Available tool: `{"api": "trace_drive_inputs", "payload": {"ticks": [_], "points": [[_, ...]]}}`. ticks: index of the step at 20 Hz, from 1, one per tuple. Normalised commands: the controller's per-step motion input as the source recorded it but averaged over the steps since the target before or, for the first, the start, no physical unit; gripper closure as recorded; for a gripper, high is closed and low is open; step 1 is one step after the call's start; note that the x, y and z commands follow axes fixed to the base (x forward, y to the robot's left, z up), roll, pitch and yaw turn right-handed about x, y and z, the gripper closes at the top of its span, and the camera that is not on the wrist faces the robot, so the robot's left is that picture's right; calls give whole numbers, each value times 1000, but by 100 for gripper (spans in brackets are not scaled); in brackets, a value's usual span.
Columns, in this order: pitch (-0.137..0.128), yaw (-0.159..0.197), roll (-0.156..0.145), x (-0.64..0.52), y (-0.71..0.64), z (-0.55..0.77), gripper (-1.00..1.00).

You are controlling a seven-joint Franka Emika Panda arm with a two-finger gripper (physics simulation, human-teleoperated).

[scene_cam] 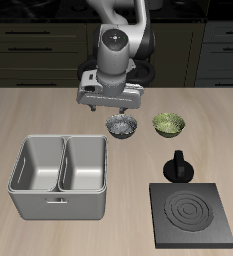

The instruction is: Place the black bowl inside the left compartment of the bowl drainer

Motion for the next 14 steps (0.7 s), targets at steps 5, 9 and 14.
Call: {"api": "trace_drive_inputs", "payload": {"ticks": [5,9,14], "points": [[35,-19,-6,60,-2,-306,-100],[58,-39,26,22,79,-269,-100],[57,-7,23,-1,134,-276,-100]]}}
